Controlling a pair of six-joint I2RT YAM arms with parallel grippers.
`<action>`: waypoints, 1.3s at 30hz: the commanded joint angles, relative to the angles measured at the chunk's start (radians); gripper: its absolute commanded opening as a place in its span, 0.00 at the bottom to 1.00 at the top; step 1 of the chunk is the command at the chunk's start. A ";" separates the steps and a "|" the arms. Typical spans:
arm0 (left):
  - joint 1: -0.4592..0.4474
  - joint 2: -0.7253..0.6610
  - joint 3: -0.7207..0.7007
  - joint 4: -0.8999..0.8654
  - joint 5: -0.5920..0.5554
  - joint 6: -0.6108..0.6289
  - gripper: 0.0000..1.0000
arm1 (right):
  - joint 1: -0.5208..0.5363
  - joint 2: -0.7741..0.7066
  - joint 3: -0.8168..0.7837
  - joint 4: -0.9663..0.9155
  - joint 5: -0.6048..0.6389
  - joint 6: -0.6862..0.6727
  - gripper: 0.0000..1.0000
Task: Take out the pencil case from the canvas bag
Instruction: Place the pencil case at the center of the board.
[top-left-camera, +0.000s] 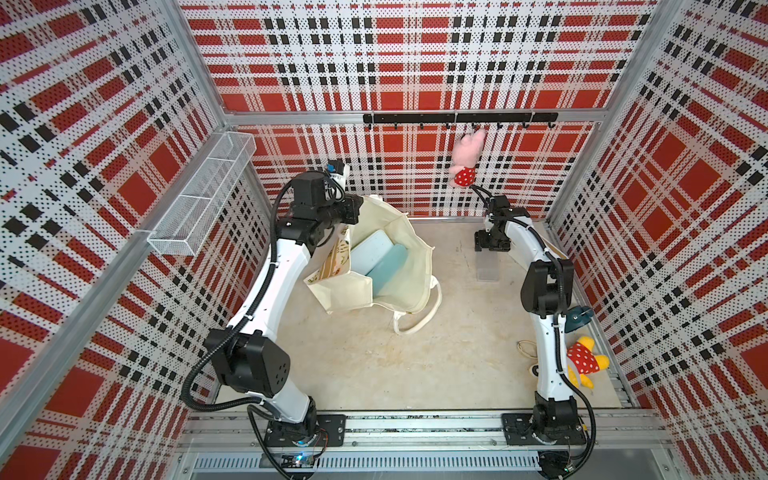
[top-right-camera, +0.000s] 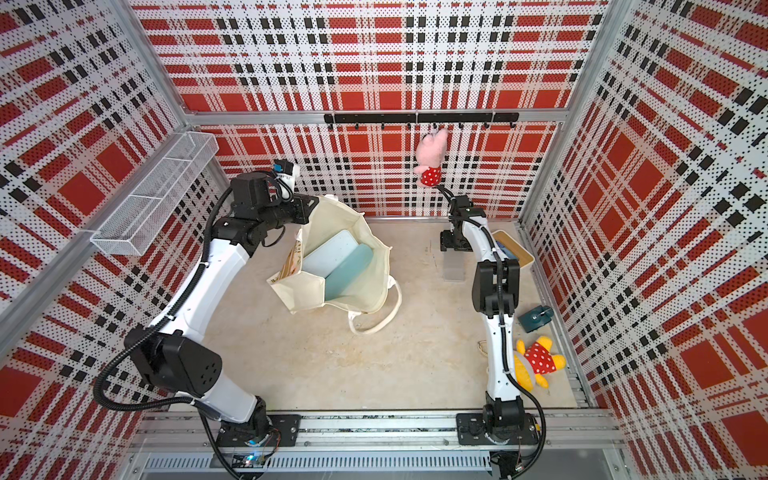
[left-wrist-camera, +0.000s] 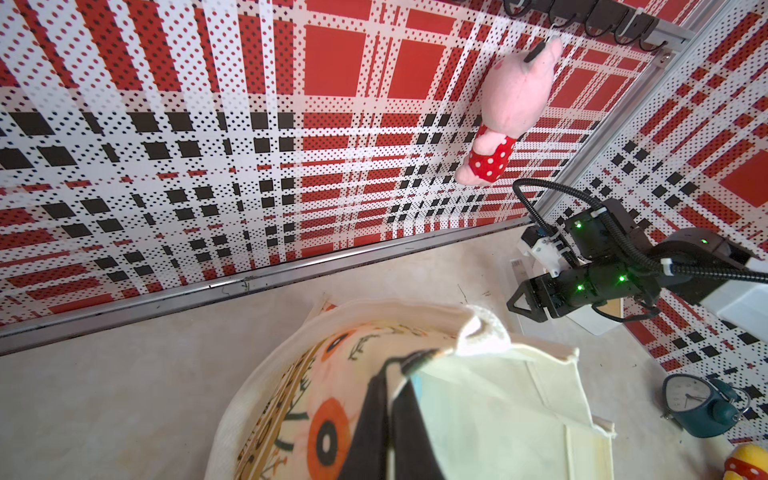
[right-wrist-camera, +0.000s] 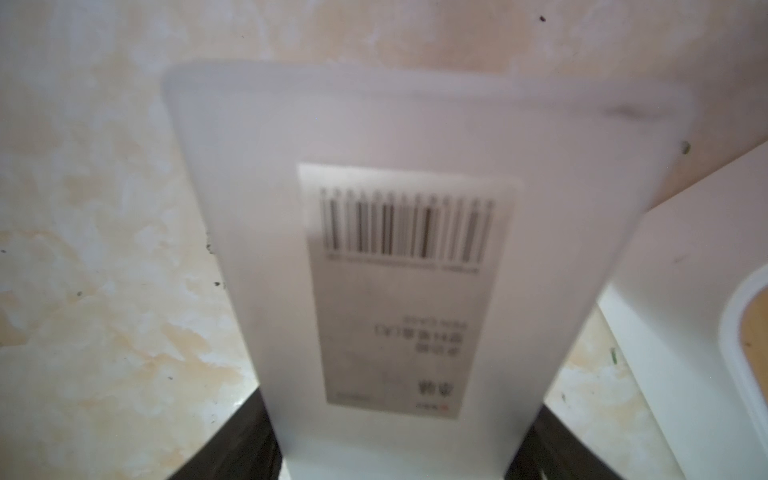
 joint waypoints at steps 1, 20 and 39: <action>-0.011 -0.008 0.086 0.105 0.018 0.016 0.00 | -0.008 0.042 0.047 -0.015 0.018 -0.053 0.75; -0.016 -0.021 0.069 0.113 0.010 0.002 0.00 | -0.011 -0.102 -0.042 0.126 -0.007 0.013 0.97; -0.002 0.034 0.086 0.247 0.160 -0.044 0.00 | 0.205 -0.970 -1.006 0.792 -0.035 0.392 0.78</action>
